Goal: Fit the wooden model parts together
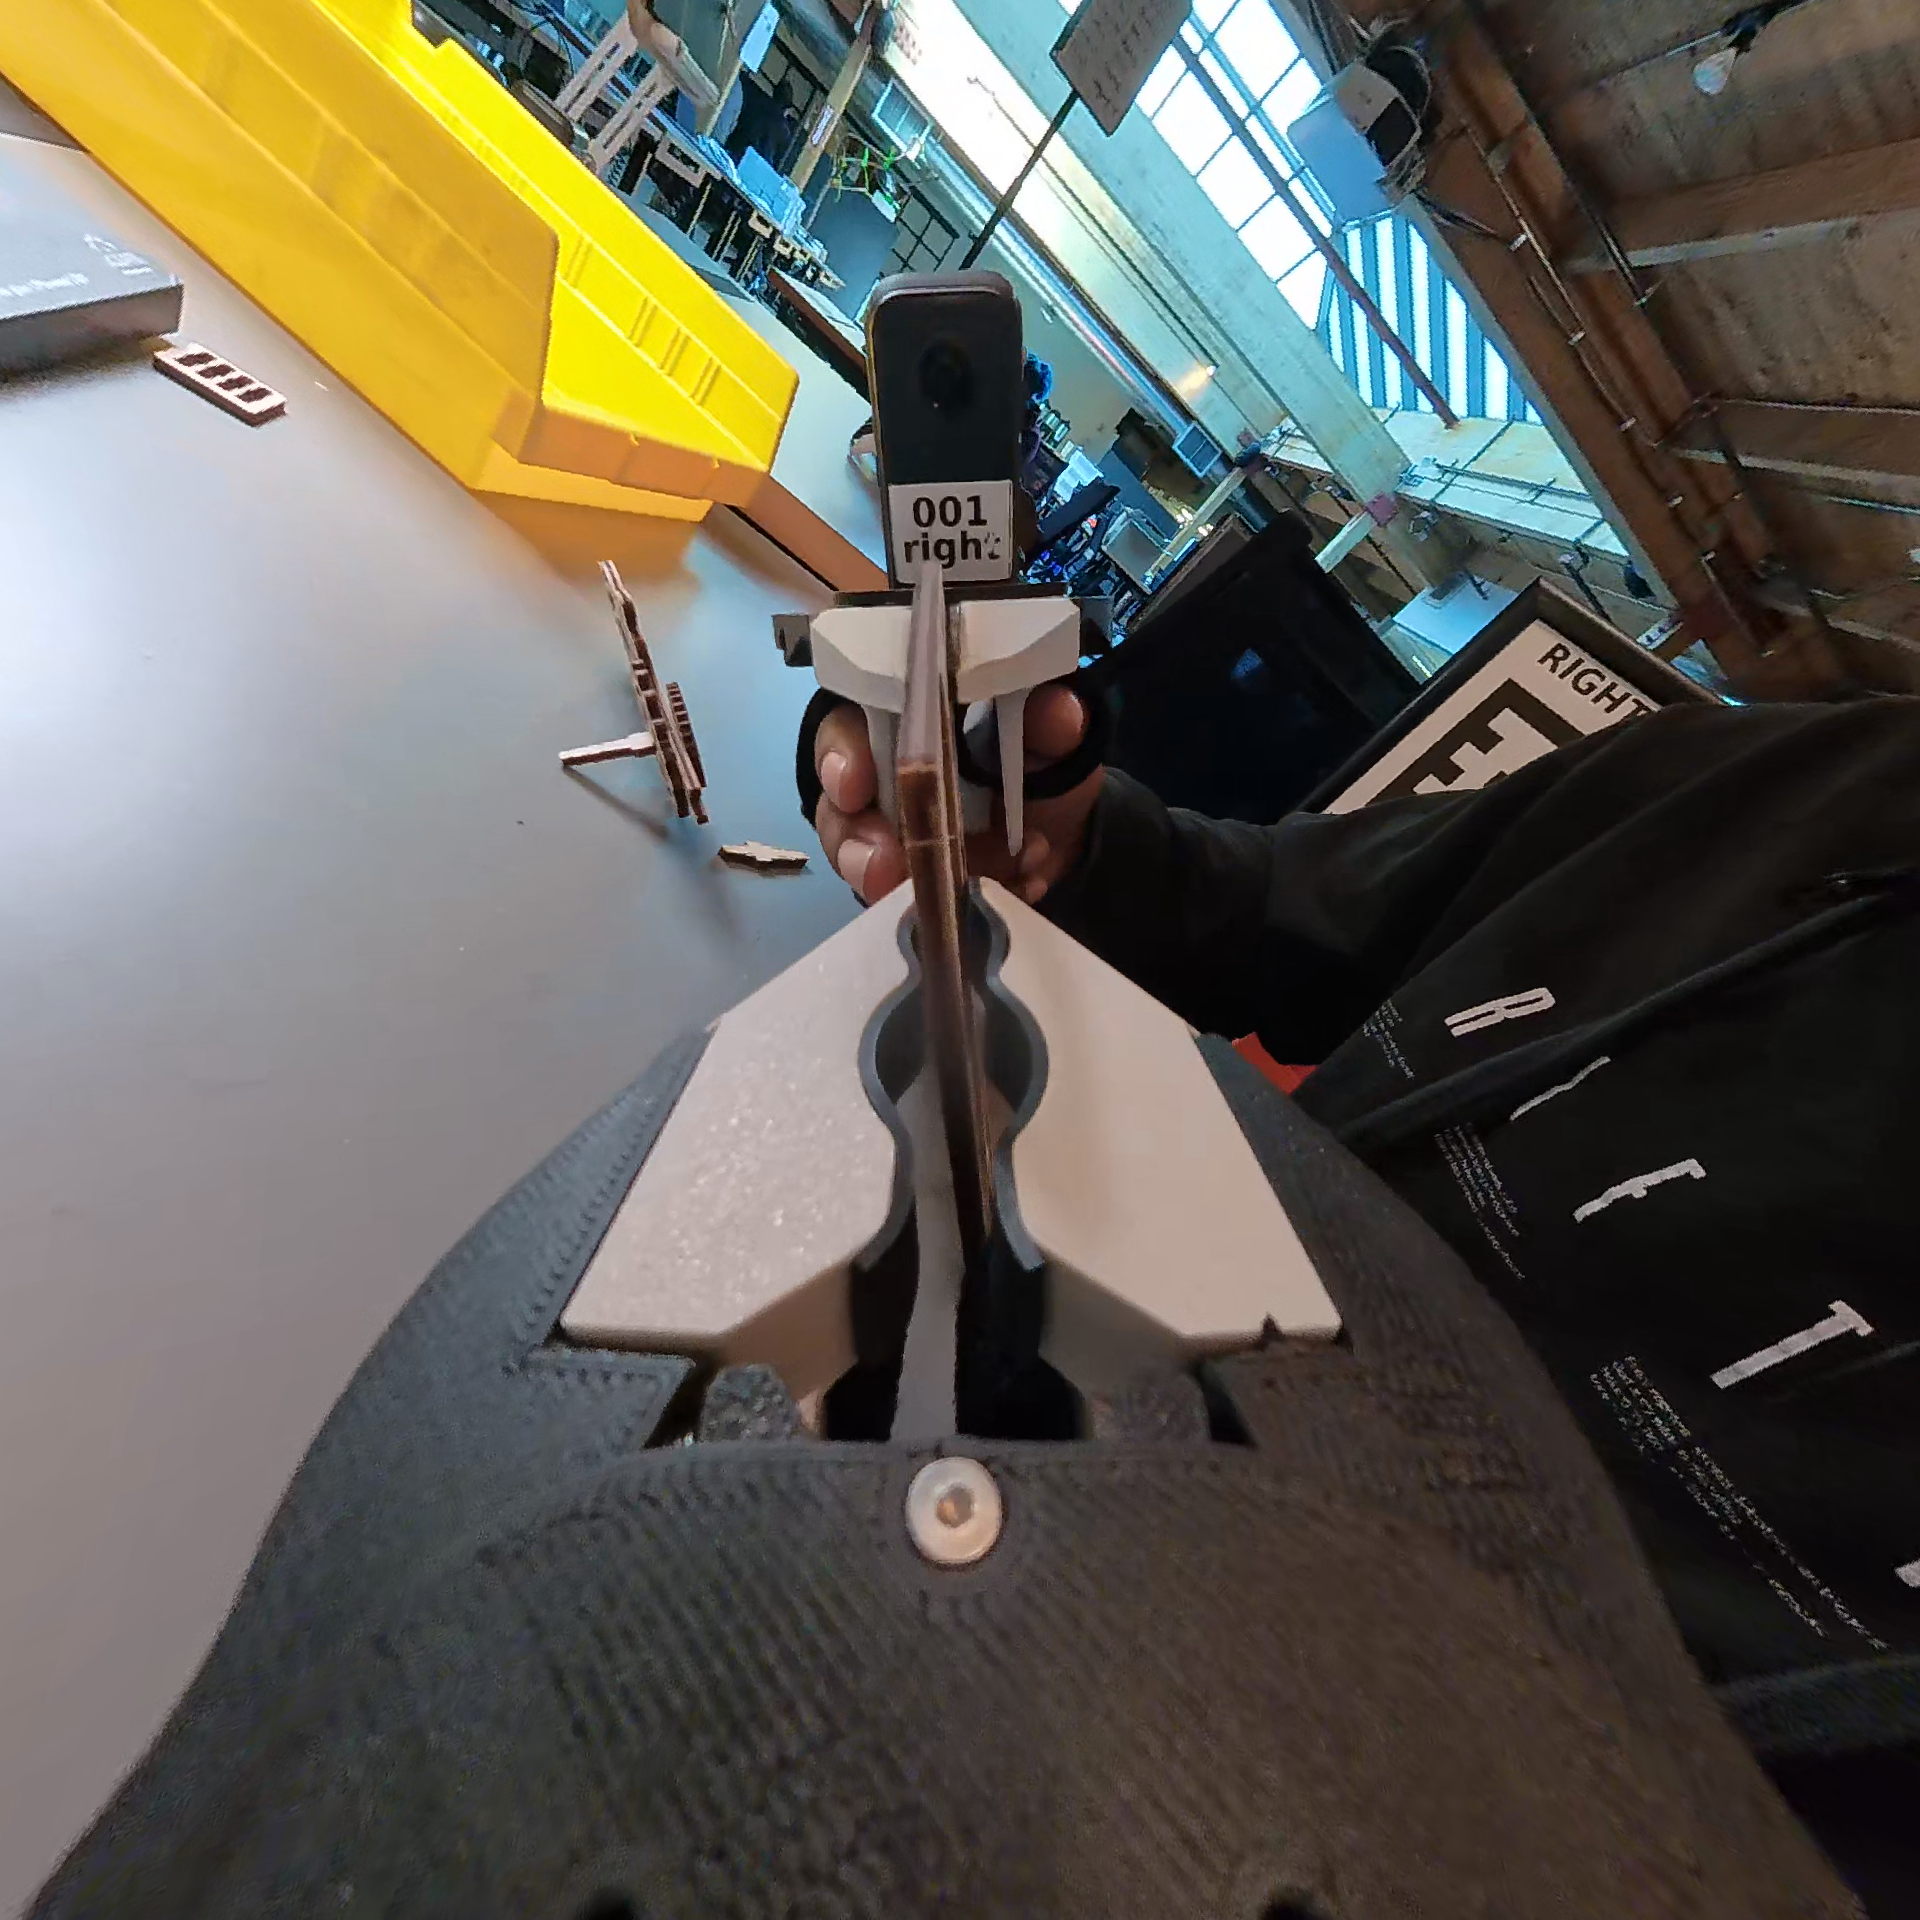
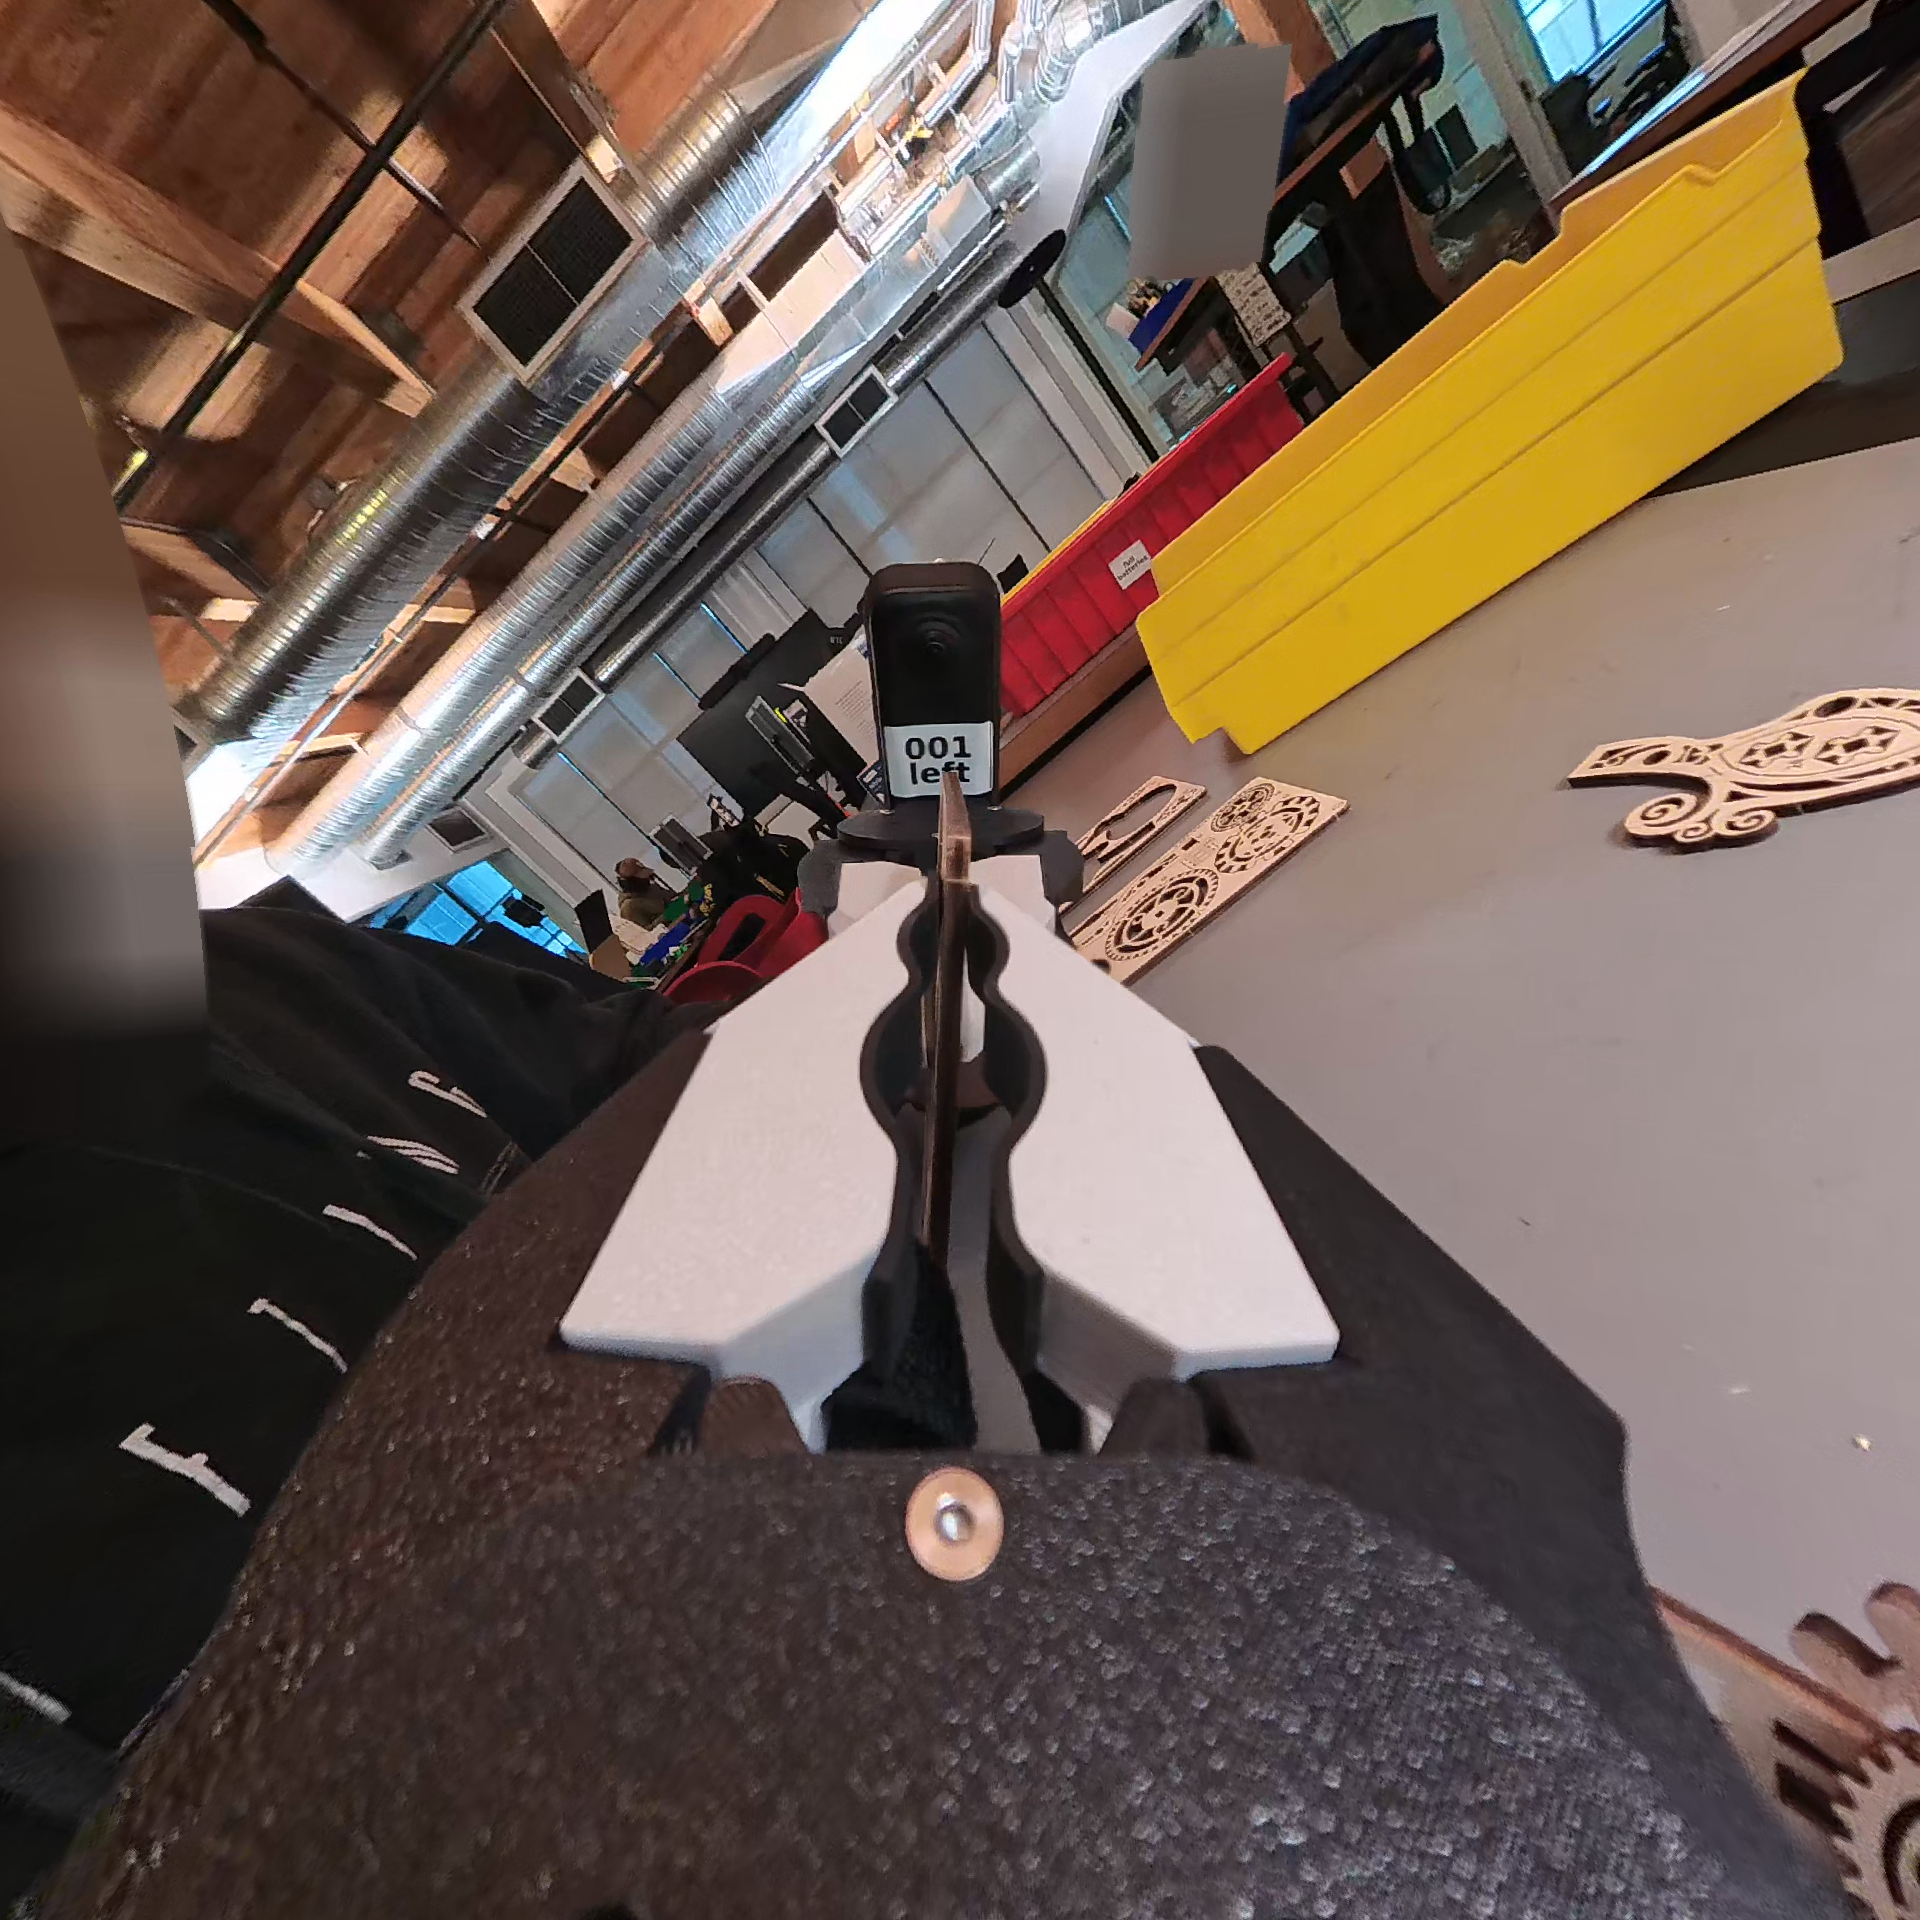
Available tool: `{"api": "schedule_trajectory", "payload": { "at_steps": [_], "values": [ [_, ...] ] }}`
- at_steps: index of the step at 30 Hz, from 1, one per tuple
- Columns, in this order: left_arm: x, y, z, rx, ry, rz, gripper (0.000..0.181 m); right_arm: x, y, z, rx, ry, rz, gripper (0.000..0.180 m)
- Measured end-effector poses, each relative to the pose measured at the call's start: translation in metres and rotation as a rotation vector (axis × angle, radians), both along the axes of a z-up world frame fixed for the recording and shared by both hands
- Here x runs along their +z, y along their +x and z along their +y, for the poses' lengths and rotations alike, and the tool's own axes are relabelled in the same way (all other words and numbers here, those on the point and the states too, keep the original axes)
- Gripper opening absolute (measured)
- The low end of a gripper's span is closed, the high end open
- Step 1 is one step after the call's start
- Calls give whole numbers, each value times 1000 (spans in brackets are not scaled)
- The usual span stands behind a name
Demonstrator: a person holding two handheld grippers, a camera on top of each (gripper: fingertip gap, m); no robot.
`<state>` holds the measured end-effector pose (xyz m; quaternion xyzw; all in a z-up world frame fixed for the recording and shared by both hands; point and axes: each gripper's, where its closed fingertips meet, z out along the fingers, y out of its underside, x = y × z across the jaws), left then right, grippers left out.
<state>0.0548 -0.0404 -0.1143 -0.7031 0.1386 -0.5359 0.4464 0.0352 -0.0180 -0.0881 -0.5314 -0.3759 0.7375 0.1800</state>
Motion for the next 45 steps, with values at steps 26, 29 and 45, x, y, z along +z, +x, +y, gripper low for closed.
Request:
{"api": "schedule_trajectory", "payload": {
  "at_steps": [26,29,45],
  "values": [
    [-3,-3,2,23,34,56,2,-10,-6,-10,56,63,-15,1],
    [-4,-2,1,24,51,89,2,-11,-6,-10,56,61,-23,1],
    [-6,-1,5,79,68,142,4,-15,-5,-6,33,17,-57,1]
  ]
}}
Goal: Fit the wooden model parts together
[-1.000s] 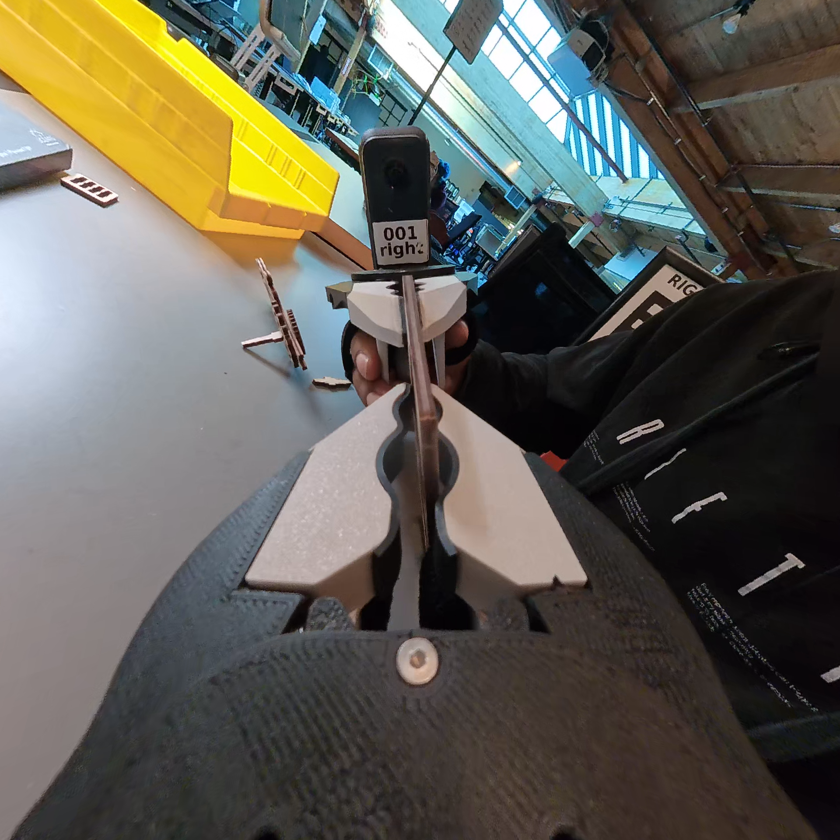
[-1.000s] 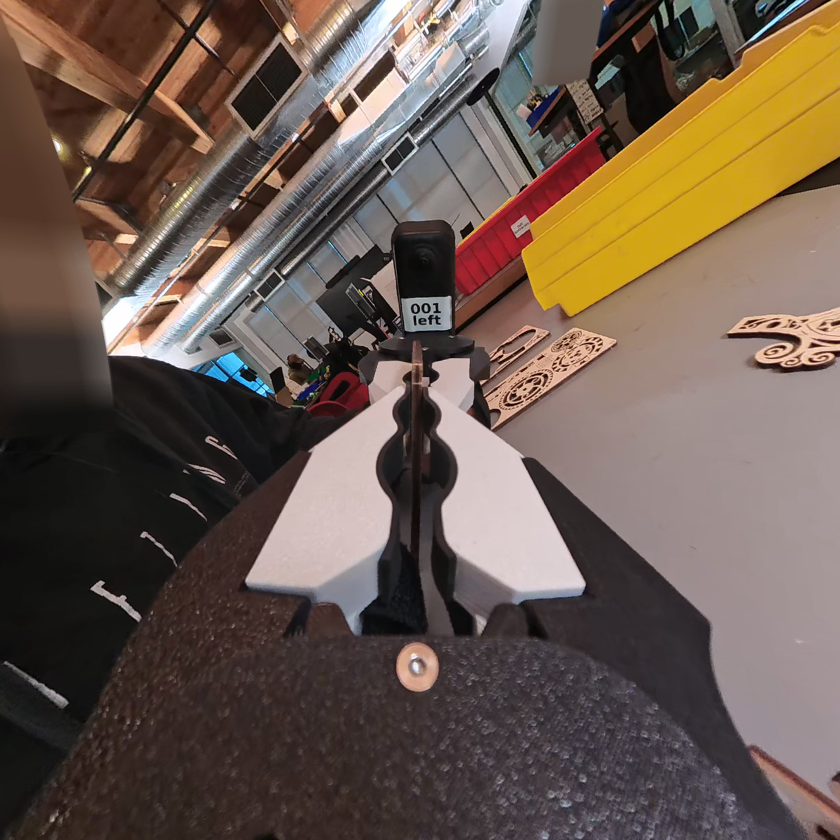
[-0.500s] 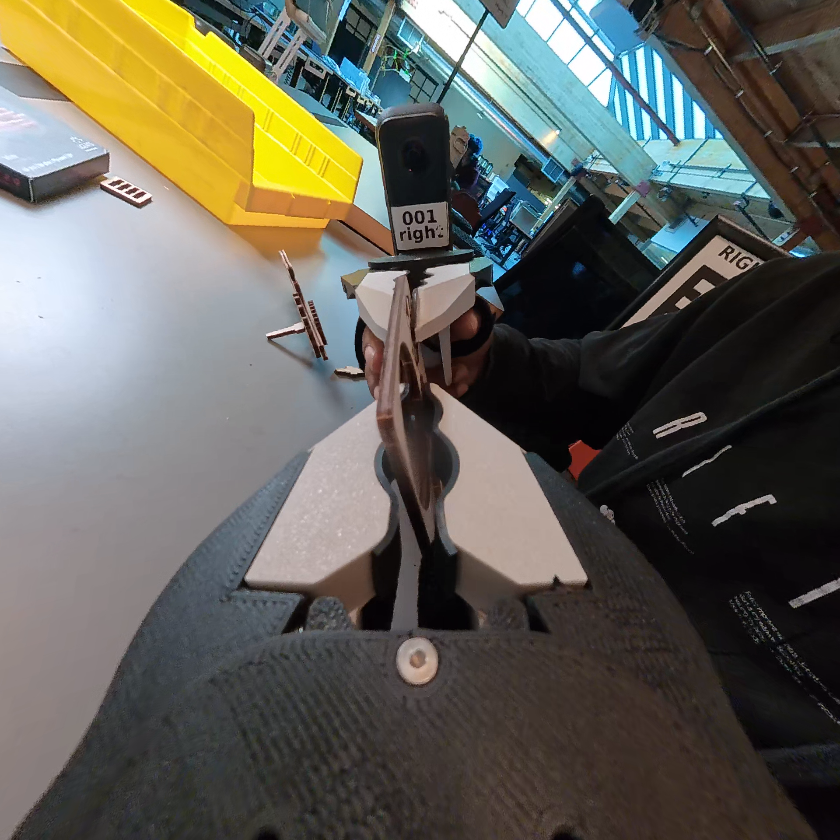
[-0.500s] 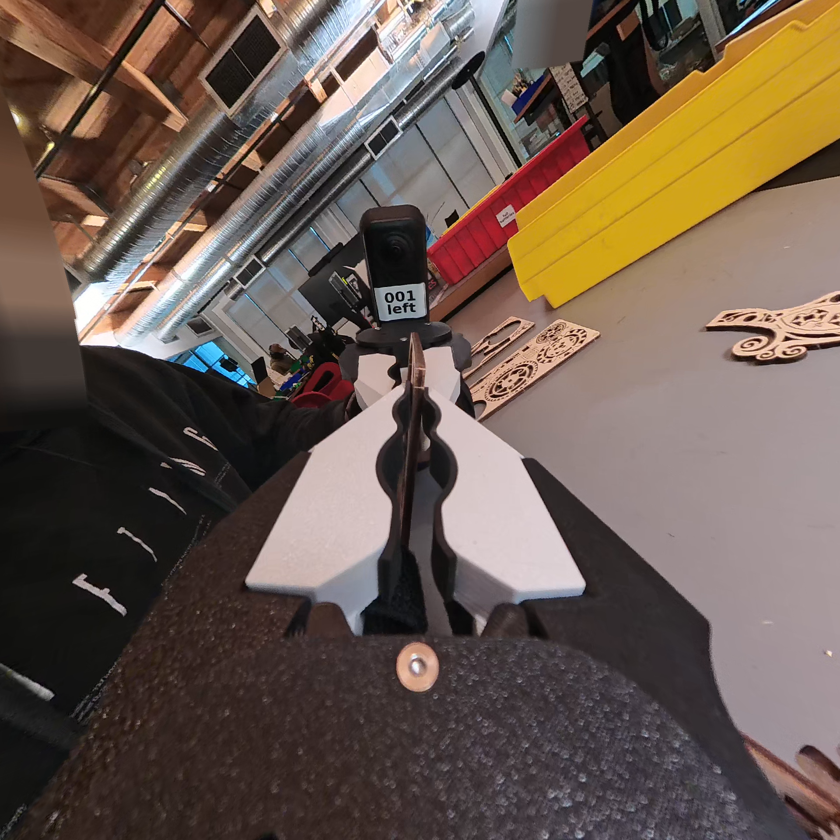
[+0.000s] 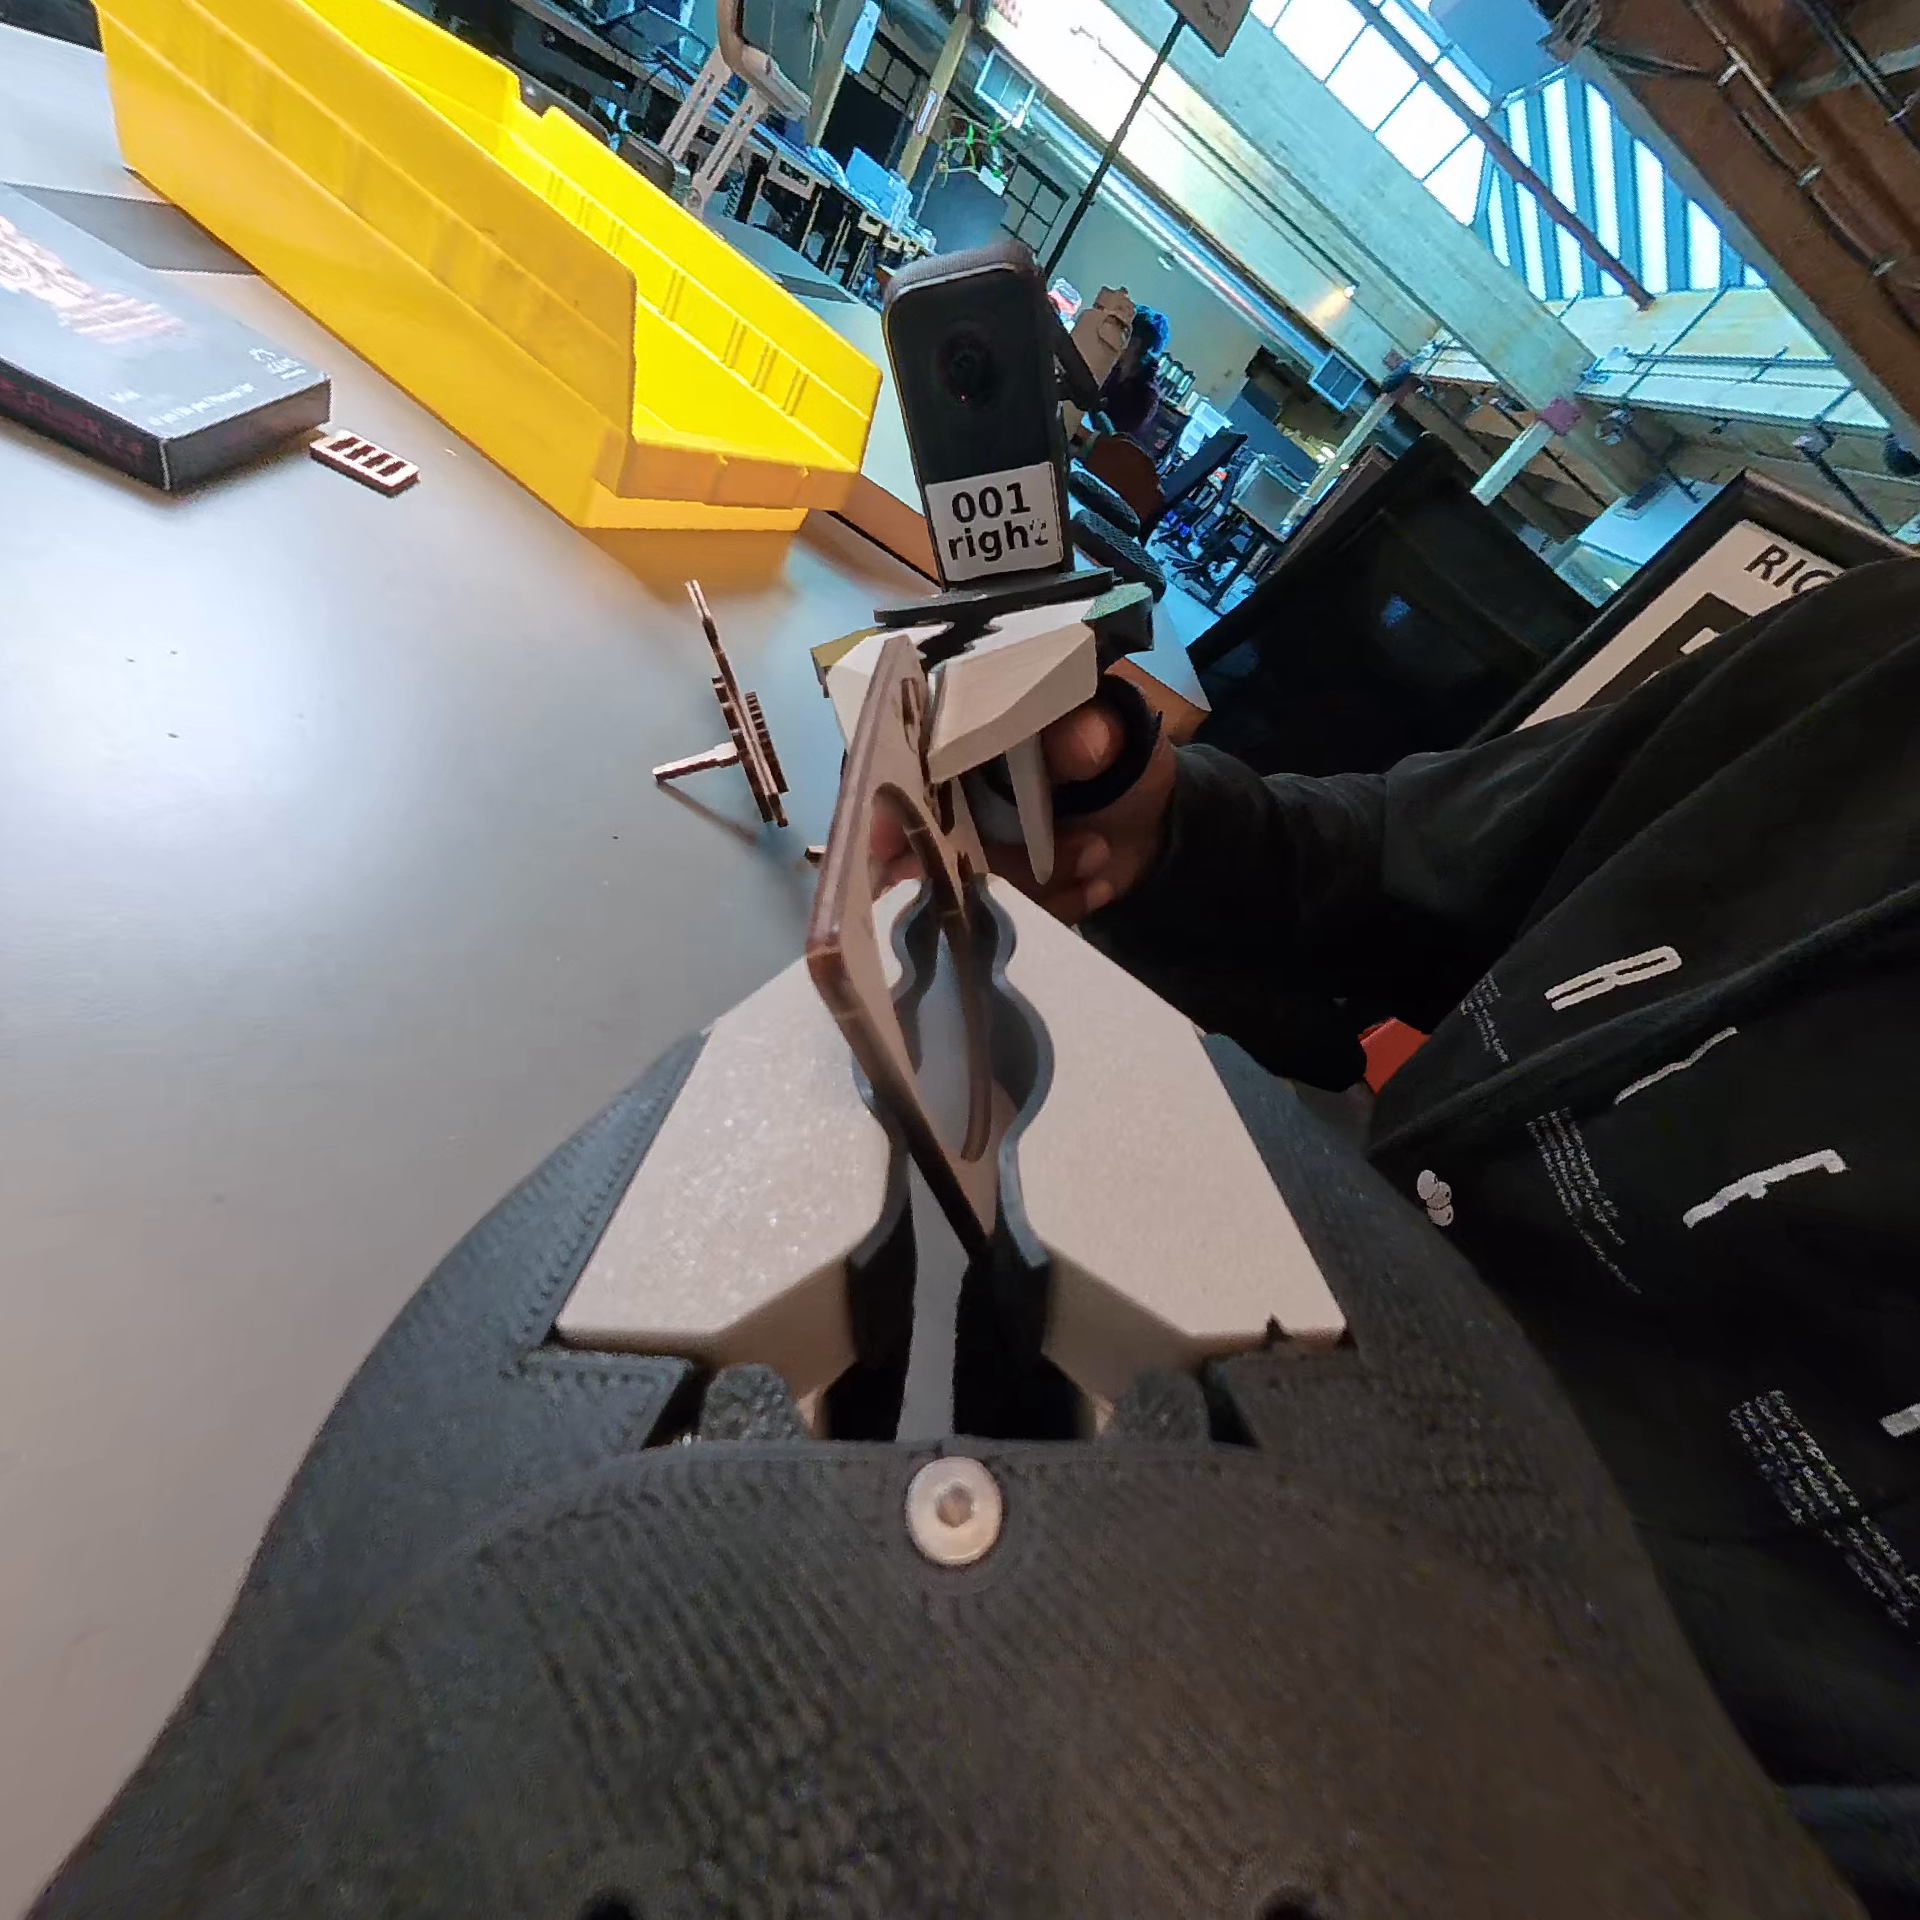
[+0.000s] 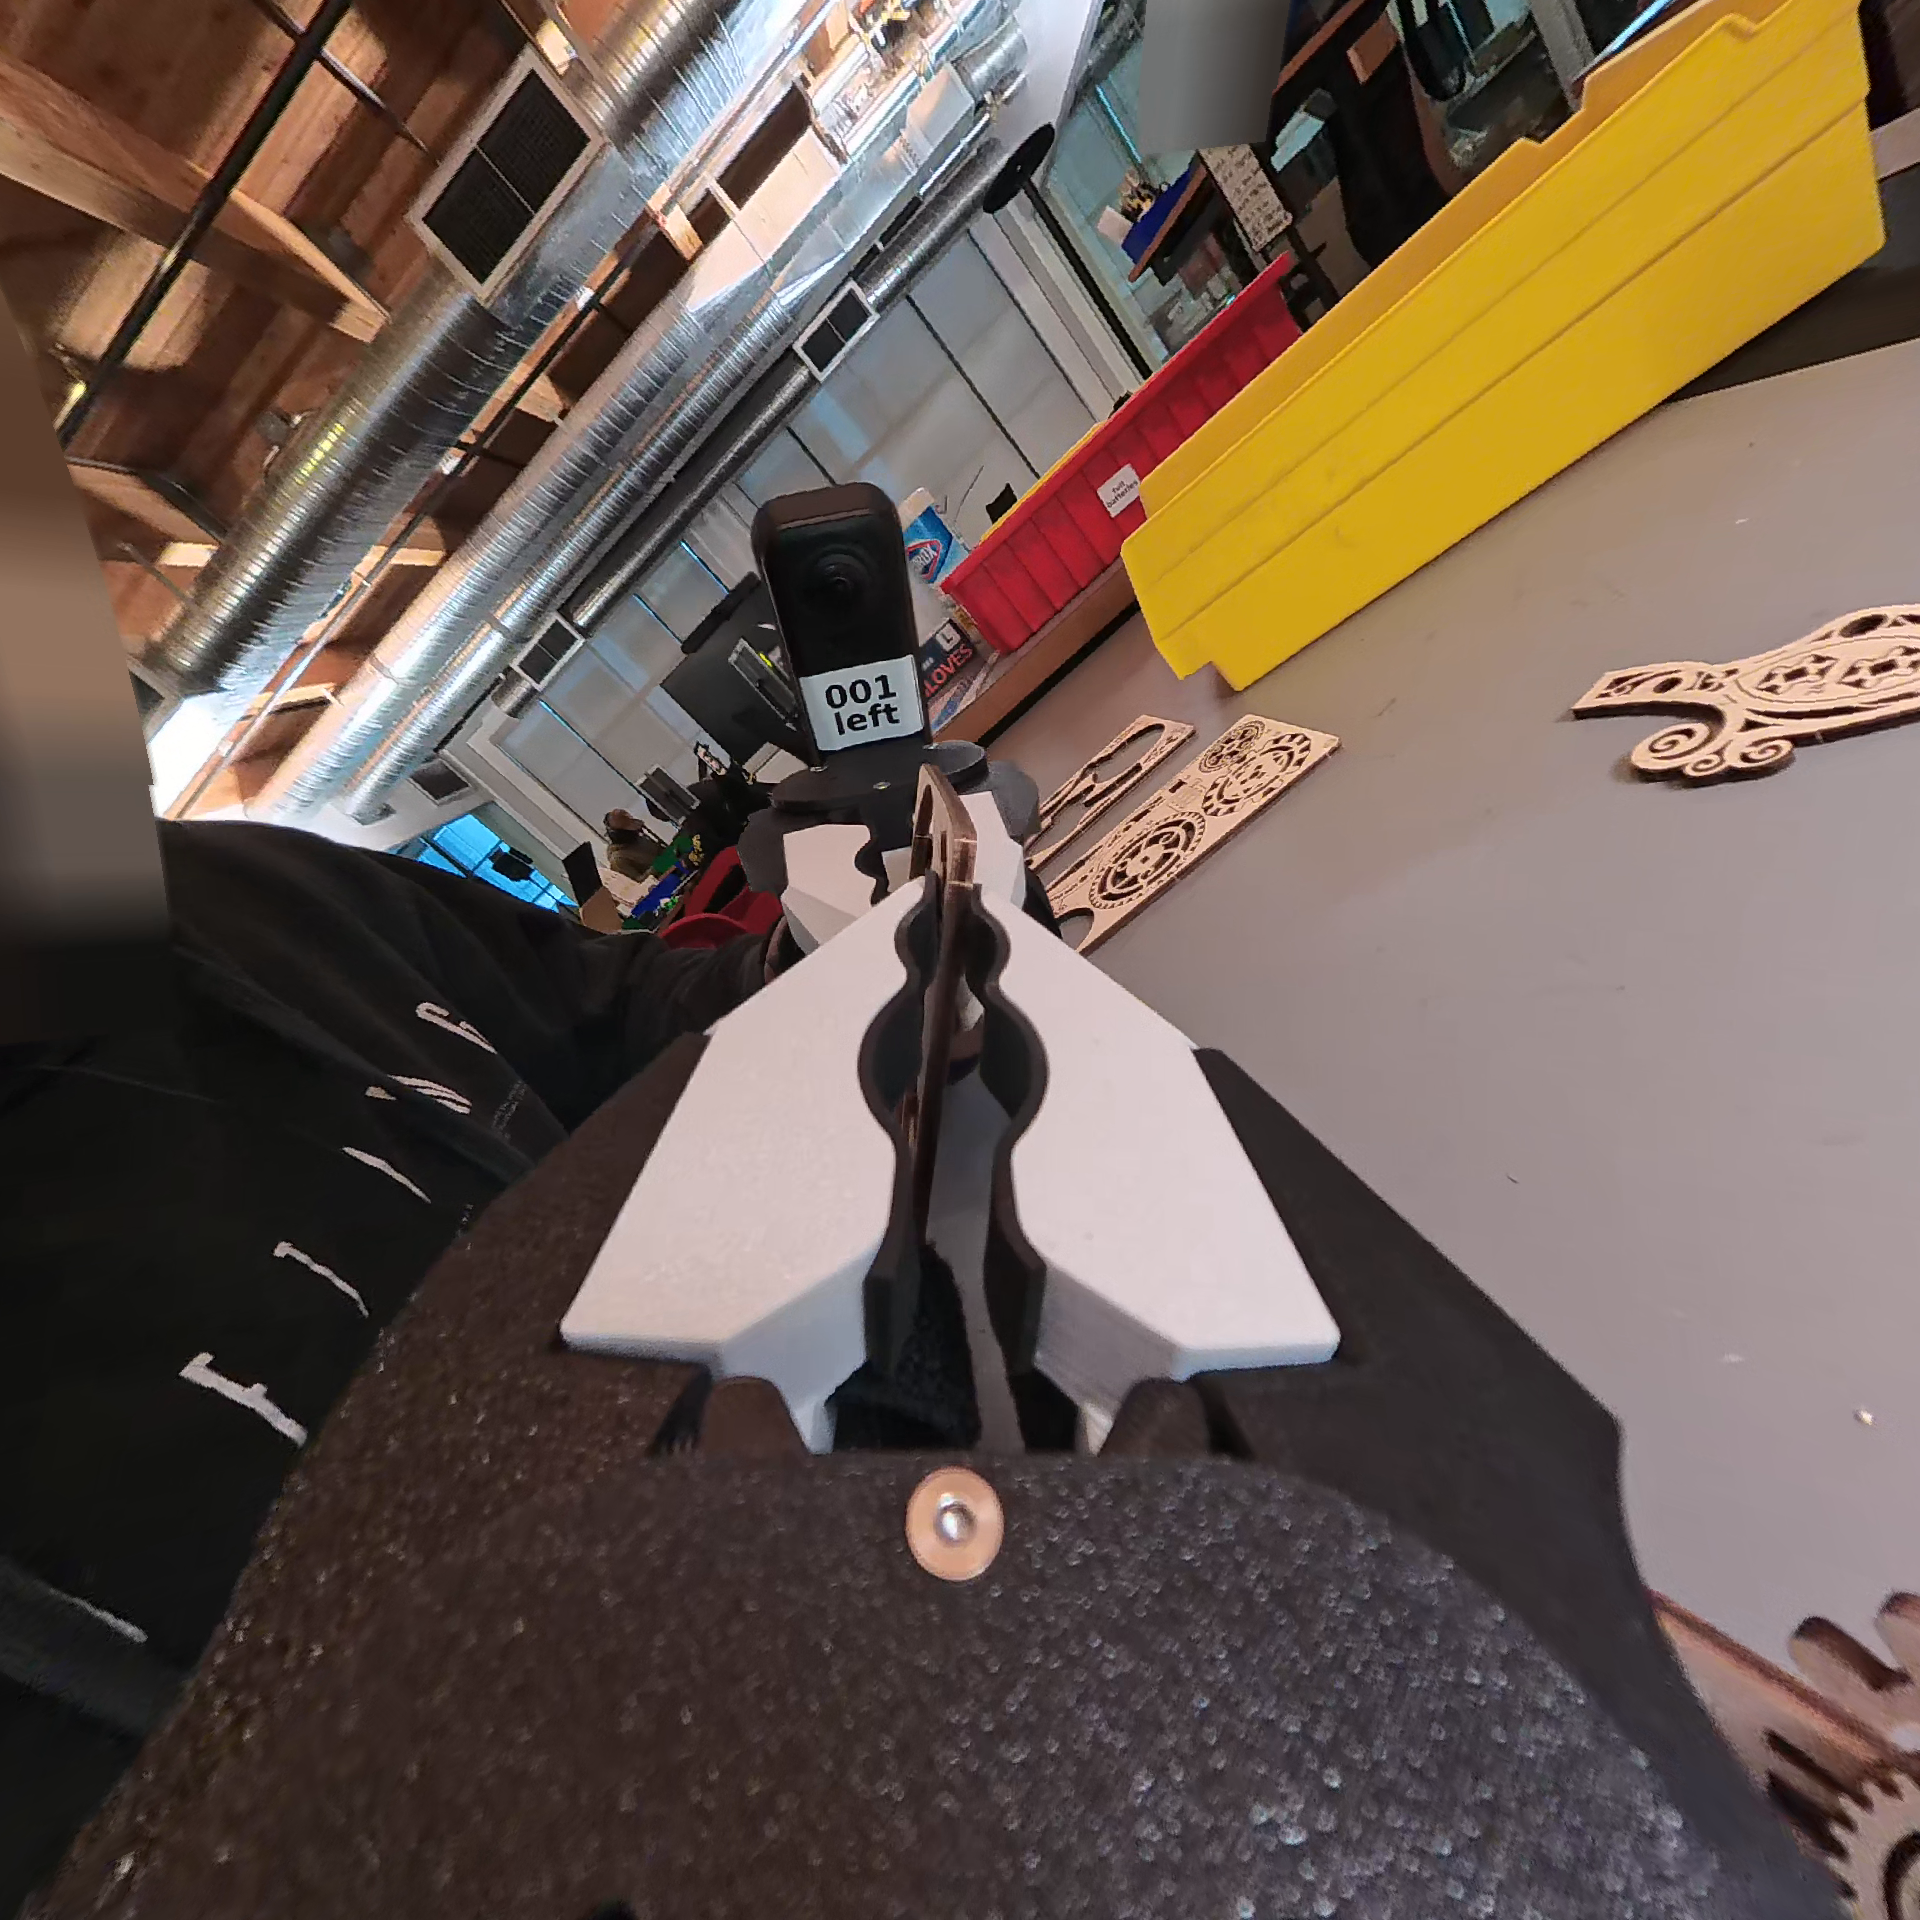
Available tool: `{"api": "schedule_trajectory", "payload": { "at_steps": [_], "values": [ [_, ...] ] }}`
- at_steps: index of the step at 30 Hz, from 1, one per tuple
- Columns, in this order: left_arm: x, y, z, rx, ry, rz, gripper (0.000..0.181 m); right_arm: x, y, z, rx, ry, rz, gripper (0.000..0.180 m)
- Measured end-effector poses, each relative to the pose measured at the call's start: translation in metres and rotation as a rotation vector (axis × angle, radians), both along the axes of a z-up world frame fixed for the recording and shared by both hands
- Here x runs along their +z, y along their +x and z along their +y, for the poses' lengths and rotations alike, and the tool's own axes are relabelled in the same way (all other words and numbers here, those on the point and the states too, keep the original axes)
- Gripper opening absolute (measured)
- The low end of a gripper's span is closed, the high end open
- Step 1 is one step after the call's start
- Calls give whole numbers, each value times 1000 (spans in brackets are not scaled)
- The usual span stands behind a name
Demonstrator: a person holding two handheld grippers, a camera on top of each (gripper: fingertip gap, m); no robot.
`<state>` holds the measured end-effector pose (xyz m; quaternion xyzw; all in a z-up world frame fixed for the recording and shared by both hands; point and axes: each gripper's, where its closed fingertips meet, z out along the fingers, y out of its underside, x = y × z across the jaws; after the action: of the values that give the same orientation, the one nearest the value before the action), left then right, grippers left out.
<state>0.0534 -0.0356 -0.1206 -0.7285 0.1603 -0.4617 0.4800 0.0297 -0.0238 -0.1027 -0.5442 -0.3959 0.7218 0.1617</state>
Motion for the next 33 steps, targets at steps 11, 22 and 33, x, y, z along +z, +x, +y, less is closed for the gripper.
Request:
{"api": "schedule_trajectory", "payload": {
  "at_steps": [11,22,33],
  "values": [
    [-1,0,2,17,-1,-13,3,-1,0,2,-6,-24,-2,1],
    [2,0,1,-7,-16,-87,2,3,1,-1,31,-72,40,1],
    [1,-2,2,-8,-44,-129,2,0,-1,2,7,-39,24,2]
  ]
}}
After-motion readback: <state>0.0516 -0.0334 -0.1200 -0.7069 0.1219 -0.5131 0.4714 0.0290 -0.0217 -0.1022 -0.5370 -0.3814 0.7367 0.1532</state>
